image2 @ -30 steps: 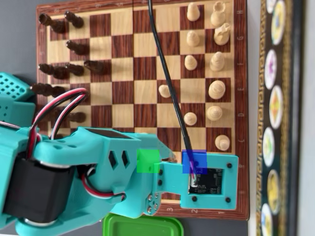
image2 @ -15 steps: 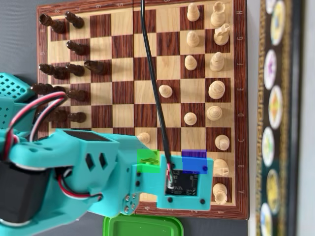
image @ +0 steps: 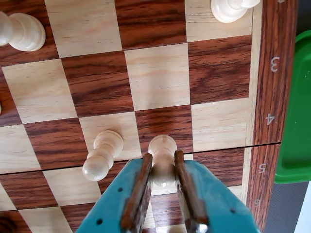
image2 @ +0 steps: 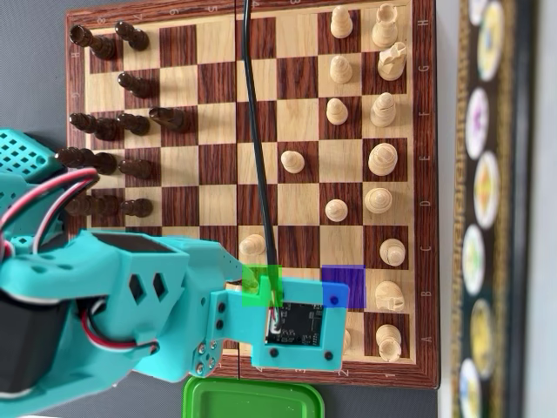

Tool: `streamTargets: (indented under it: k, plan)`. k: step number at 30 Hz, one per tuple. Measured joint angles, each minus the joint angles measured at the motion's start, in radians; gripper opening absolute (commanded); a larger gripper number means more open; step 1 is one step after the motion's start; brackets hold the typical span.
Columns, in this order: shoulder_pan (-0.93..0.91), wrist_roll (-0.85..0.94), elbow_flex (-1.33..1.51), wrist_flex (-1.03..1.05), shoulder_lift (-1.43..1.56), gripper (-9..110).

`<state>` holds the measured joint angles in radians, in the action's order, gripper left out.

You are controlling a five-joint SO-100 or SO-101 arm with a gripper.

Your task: Play chess

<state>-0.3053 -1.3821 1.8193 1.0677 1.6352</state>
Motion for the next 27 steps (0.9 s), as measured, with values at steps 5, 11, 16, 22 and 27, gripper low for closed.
streamTargets:
  k: [5, 11, 16, 22, 27]
  plan:
    - [0.000, 0.000, 0.000, -0.018, 0.000, 0]
    - [0.000, 0.000, 0.006, -0.018, 0.000, 0]
    - [0.000, 0.000, 0.029, -0.025, 0.000, 0]
    - [0.000, 0.000, 0.029, -0.025, 0.000, 0]
    - [0.000, 0.000, 0.029, -0.025, 0.000, 0]
